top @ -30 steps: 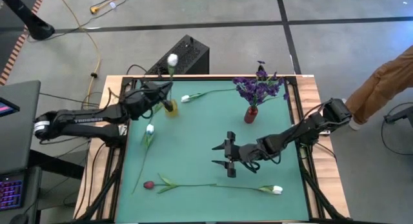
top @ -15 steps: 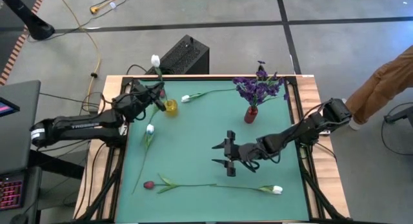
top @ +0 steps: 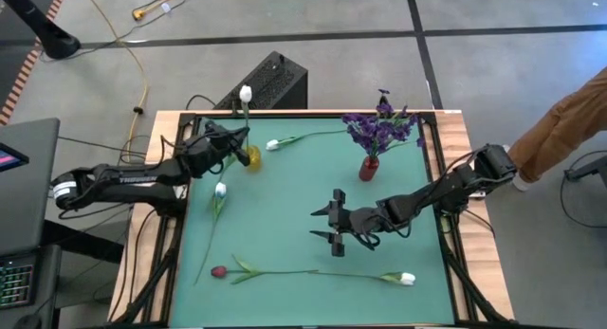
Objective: Sort flowers into vase by color
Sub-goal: Put the center white flower into the yellow vase, then put the bottom right white flower into the yellow vase
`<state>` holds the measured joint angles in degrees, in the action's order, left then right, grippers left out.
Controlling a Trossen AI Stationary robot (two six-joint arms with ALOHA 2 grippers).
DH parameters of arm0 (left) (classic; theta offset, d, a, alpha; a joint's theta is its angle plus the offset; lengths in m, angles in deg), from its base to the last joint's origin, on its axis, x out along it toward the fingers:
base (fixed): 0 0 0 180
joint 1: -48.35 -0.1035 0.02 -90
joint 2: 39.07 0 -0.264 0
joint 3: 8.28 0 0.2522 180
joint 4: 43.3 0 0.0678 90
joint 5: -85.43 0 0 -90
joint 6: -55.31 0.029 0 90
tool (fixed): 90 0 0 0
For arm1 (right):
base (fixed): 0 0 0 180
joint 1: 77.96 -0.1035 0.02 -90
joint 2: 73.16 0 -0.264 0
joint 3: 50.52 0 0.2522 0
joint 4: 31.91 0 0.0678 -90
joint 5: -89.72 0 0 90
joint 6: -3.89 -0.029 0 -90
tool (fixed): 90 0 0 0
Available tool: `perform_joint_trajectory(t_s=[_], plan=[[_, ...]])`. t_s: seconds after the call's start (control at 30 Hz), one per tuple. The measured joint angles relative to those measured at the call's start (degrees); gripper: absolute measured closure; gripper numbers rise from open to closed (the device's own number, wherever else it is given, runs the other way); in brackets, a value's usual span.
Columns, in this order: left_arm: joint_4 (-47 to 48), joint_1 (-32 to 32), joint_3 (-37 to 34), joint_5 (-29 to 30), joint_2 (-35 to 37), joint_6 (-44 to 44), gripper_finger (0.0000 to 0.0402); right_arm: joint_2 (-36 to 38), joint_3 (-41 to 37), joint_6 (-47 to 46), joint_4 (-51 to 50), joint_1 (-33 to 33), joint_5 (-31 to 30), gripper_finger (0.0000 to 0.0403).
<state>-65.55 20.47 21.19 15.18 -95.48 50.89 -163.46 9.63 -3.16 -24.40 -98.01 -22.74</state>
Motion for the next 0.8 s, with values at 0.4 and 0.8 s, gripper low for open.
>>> perform_joint_trajectory(t_s=[0.4,0.8], plan=[[3.3,0.2,0.0,-3.0,-1.6,-2.0,0.0378,0.0,0.0,0.0,-1.2,0.3,0.0,0.0143],[9.5,2.5,0.5,-3.0,-0.7,-3.0,0.0284,0.0,0.0,0.2,-1.7,0.3,0.0,0.0143]])
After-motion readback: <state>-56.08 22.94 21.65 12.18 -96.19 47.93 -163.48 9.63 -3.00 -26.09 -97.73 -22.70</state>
